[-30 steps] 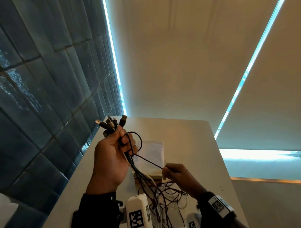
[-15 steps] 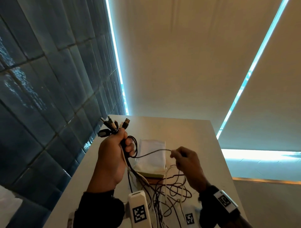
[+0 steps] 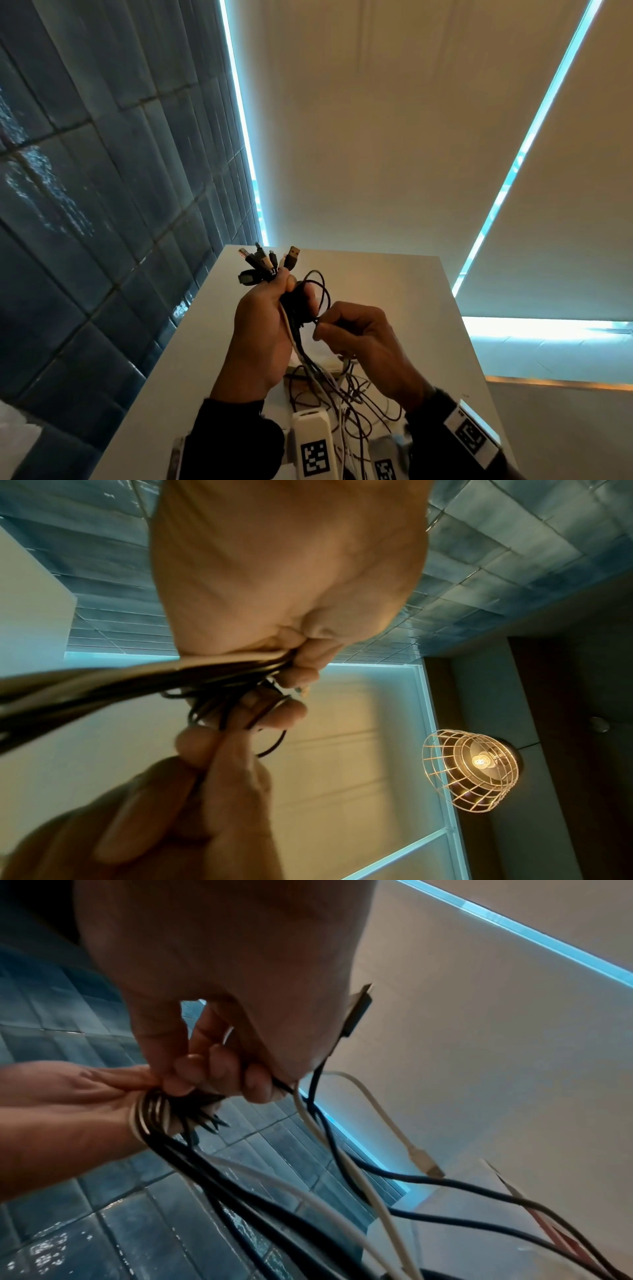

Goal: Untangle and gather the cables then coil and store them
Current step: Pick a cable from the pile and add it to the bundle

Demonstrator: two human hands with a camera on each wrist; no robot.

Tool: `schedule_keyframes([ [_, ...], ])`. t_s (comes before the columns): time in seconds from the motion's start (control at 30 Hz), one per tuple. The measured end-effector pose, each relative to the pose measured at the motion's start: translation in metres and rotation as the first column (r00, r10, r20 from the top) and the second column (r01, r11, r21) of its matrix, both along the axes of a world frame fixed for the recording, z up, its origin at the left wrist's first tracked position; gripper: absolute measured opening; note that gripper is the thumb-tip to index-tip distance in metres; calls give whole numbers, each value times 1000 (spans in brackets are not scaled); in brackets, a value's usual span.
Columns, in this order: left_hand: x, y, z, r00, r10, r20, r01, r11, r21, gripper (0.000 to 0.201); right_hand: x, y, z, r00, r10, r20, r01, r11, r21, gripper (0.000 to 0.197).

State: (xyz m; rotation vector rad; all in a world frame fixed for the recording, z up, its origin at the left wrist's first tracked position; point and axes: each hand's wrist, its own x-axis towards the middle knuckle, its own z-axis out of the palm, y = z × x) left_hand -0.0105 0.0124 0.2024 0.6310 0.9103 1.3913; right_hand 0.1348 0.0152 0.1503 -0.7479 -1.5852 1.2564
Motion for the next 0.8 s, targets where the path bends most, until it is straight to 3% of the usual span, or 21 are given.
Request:
schedule_keyframes([
  [0.13, -6, 0, 4, 994, -47, 94, 40, 996, 78, 33, 3, 6, -19, 999, 20, 38, -18, 998, -63, 18],
  [0.27, -14, 1, 6, 991, 1, 135, -16, 994, 111, 32, 11, 14, -44, 988, -16, 151, 35, 992, -123, 35],
  [0.57, -29, 2, 3, 991, 87, 103, -98, 990, 102, 34, 29, 13, -100, 968, -51, 247, 126, 946, -300, 38],
  [0.8, -30, 2, 8, 992, 99, 85, -108, 988, 113, 33, 48, 6, -134, 932, -81, 353, 206, 920, -332, 40],
])
